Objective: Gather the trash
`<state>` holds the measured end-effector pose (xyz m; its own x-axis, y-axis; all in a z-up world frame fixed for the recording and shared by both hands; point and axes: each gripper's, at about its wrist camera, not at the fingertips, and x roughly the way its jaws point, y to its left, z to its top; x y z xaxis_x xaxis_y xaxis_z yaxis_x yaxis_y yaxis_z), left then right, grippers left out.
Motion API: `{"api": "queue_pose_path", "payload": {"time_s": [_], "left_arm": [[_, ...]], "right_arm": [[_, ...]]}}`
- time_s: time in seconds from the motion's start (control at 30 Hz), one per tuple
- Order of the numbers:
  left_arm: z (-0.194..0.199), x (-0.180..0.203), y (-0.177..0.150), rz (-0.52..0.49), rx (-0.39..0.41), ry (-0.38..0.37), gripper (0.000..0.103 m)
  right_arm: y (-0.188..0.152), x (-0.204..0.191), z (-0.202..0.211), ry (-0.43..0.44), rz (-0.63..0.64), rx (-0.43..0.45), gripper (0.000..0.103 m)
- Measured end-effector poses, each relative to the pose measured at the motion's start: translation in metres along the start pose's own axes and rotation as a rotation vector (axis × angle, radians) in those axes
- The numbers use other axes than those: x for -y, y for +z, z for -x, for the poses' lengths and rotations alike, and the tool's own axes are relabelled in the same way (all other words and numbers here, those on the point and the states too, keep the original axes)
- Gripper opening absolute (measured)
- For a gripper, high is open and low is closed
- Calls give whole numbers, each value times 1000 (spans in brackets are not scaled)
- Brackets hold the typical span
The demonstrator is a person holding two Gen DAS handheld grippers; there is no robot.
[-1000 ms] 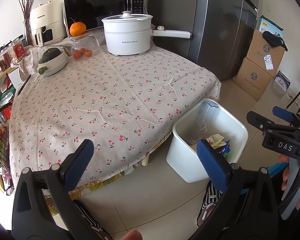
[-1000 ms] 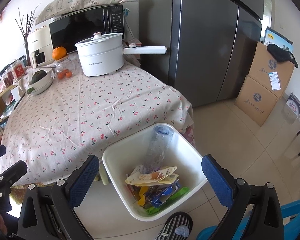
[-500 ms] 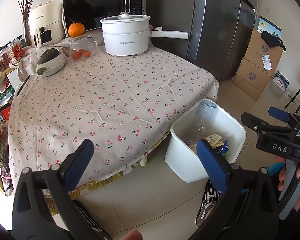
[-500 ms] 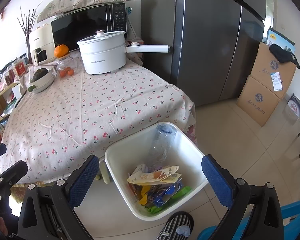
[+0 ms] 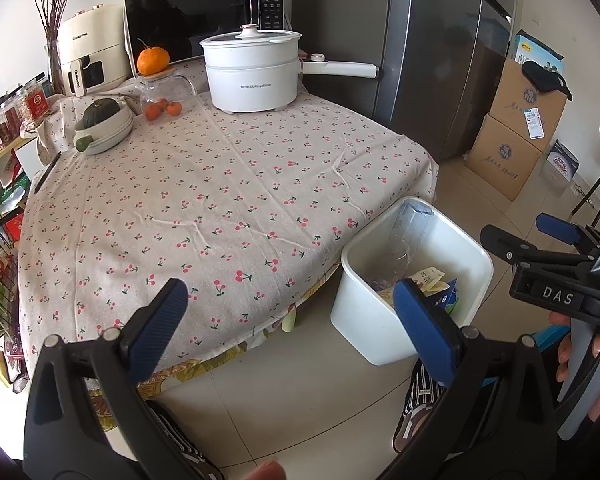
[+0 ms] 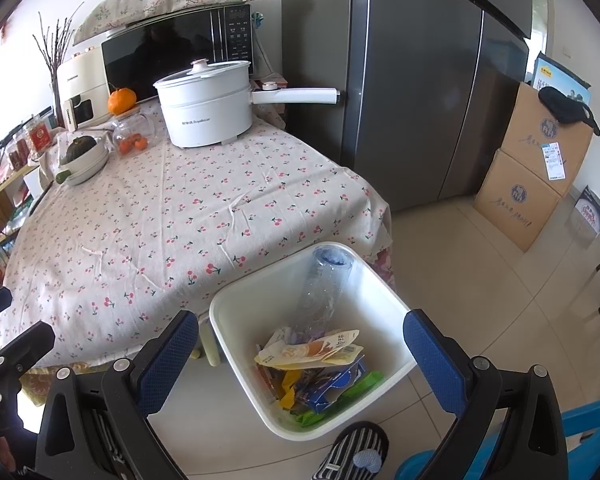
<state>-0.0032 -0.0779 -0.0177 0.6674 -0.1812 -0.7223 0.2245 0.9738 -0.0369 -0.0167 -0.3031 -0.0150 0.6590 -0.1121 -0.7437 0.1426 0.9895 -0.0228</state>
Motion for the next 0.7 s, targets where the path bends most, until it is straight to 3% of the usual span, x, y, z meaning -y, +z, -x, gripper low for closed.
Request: {"api": "queue_pose_path", "payload": {"time_s": [0.7], "left_arm": [[1,-4,1,18,-29,-12,102]], "right_arm": [[-1,-1,-2,-9,0,1,103]]}}
